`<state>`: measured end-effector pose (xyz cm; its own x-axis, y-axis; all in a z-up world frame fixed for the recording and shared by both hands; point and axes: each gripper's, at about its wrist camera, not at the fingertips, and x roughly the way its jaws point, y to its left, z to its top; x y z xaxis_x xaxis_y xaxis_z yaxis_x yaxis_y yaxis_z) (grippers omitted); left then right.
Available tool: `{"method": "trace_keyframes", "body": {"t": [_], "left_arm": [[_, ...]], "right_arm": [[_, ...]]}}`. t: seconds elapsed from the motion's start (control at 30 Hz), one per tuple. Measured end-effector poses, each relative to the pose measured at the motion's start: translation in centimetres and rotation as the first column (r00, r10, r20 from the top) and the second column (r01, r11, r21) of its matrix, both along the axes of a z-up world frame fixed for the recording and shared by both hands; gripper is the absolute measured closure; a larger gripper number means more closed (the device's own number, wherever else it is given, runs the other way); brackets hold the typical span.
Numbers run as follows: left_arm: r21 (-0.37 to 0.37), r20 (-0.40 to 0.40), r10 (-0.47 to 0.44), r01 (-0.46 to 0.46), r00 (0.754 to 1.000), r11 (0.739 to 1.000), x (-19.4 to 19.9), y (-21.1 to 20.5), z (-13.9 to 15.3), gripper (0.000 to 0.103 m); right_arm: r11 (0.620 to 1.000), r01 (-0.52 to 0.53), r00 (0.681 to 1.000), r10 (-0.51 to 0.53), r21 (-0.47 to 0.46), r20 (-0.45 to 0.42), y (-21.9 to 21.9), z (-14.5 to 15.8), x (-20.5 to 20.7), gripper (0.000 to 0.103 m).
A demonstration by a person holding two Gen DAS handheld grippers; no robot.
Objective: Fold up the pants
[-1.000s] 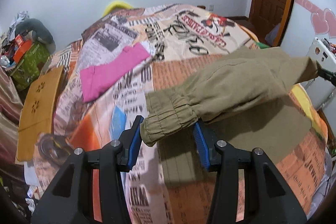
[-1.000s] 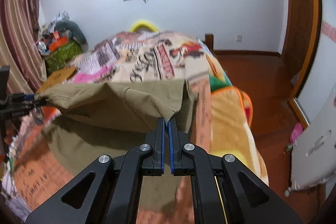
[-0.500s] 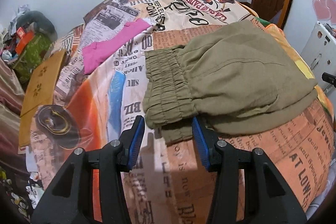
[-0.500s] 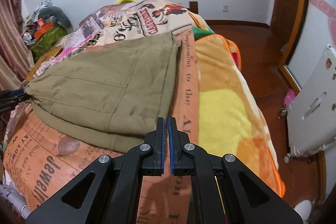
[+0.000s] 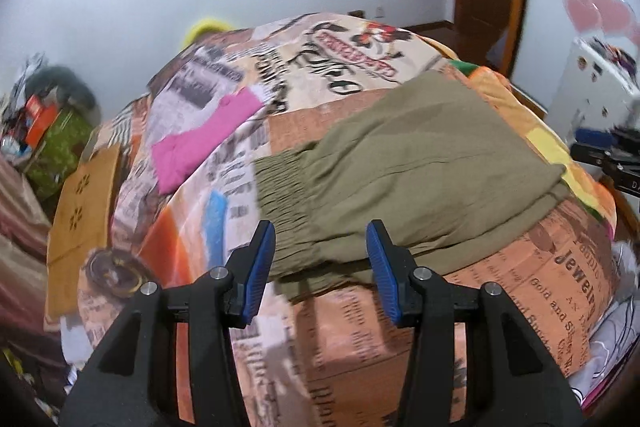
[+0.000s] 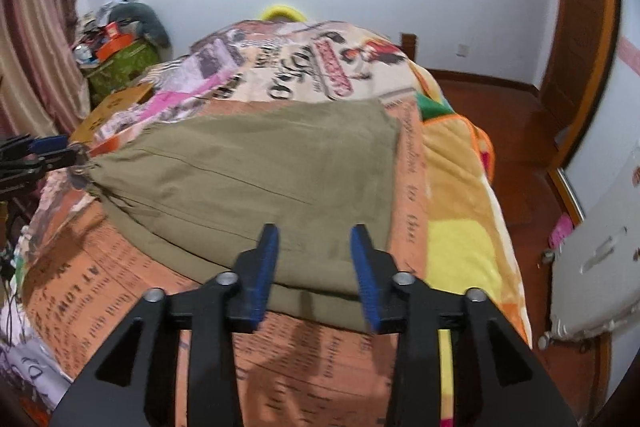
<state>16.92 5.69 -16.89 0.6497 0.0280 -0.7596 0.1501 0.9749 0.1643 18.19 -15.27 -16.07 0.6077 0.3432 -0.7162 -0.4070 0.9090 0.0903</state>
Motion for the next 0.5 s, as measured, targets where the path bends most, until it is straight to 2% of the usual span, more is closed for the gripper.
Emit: {"method": "trace_keyframes", "body": {"t": [0.07,0.2,0.37,0.5], "left_arm": [[0.043,-0.011,-0.028,0.028,1.0,0.999,0.2,-1.3,-0.6,0.055],[0.121,-0.063,-0.069,0.076,0.996,0.99,0.7,-3.1,-2.7,0.055],[0.193,-0.11,-0.121,0.14,0.987,0.971,0.7,-4.5,-4.7,0.04],[0.241,-0.122,-0.148,0.174,0.982,0.955,1.0,-5.4,-5.7,0.036]], "right_arm": [[1.0,-0.026,1.0,0.026,-0.004,0.005,1.0,0.1,-0.2,0.059],[0.996,-0.088,0.996,0.088,-0.018,-0.008,2.9,-0.4,-0.4,0.057],[0.991,-0.13,0.99,0.128,-0.03,-0.064,4.5,-2.2,0.0,0.057],[0.986,-0.156,0.983,0.149,-0.053,-0.108,5.4,-3.8,0.4,0.057]]}}
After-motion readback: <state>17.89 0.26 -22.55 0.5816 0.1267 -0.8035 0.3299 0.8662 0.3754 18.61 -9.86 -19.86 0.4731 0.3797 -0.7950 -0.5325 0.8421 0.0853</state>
